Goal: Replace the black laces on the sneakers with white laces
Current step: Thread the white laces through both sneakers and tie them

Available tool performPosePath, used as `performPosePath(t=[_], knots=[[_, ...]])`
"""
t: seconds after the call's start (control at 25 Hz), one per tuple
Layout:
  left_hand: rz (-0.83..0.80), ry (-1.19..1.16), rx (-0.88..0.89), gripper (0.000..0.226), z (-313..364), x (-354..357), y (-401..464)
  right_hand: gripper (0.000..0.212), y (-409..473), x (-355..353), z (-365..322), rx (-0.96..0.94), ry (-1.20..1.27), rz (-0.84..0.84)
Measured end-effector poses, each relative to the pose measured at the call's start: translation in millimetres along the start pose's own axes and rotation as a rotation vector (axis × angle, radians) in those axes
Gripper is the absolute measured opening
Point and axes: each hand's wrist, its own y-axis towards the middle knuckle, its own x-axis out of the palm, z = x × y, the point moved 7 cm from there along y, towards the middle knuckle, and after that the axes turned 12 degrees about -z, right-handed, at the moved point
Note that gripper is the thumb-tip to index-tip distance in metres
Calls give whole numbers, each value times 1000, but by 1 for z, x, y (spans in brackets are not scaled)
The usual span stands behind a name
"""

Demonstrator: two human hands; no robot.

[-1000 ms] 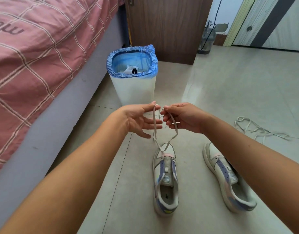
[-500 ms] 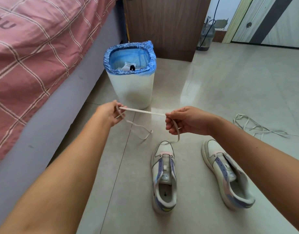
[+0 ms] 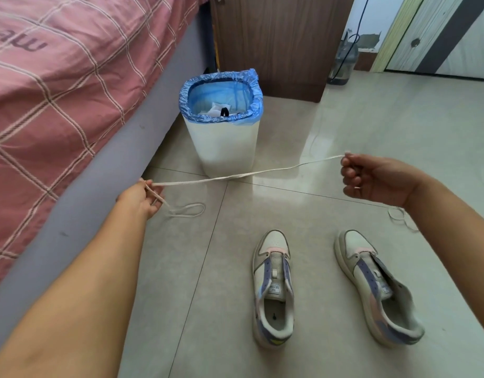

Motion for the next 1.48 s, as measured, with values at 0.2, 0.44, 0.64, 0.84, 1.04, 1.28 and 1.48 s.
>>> performPosePath(t=[0.2,0.44,0.64,0.84,1.04,1.28,1.48], knots=[[-394,81,19,34,45,90,-36,33,-1,-20,-55,-403,265,127],[-550,465,-175,32,-26,141,-70,19,38,42,36,99,183,47],[-638,815,-214,27,-71,159,-70,21,68,99,68,200,271,-27],[-677,839,-181,26,-78,152,-67,23,75,99,70,171,240,34],[-703,928,-163,19,-82,133,-63,26,85,85,64,116,247,174],[-647,982,-205,16,-101,106,-49,21,89,61,64,94,128,241],[-429,749,-206,6,-158,93,-35,22,70,21,151,316,0,411]])
